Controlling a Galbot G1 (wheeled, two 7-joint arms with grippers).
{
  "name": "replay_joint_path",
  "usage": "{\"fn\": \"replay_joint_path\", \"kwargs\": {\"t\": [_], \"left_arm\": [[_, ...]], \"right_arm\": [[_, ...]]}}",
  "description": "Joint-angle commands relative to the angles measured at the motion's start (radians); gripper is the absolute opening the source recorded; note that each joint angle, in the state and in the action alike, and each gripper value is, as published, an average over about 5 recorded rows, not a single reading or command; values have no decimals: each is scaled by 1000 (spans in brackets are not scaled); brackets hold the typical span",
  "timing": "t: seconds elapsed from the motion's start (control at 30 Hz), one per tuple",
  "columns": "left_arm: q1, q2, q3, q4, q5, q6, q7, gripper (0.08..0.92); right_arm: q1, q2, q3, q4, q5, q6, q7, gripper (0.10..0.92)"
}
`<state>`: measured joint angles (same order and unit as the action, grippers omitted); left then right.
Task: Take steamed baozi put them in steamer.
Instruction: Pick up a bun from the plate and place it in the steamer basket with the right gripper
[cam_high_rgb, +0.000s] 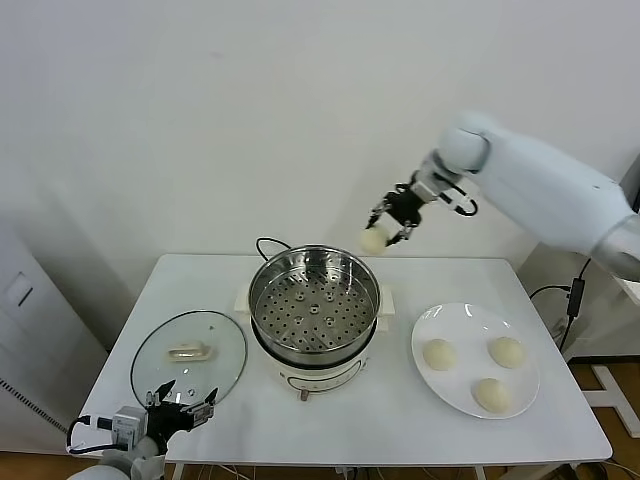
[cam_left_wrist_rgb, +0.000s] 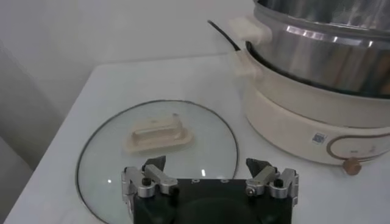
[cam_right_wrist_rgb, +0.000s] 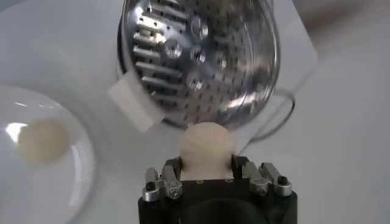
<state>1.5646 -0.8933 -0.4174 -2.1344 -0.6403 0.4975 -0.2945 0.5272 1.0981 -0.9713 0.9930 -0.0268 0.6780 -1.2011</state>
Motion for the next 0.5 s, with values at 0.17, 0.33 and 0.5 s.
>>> {"fn": "replay_joint_path", "kwargs": {"t": [0.17,0.33,0.5], "left_arm": [[1,-8,-1,4,3,0,-2,823],[0,-18,2,1,11,-1,-7,823],[0,-18,-2,2,13,-2,-11,823]], "right_arm": [[-92,238,116,-71,-335,195,-12,518],[-163,282,164,-97,-439,195,-12,518],[-209,299,177,-107,-481,195,-12,518]]}}
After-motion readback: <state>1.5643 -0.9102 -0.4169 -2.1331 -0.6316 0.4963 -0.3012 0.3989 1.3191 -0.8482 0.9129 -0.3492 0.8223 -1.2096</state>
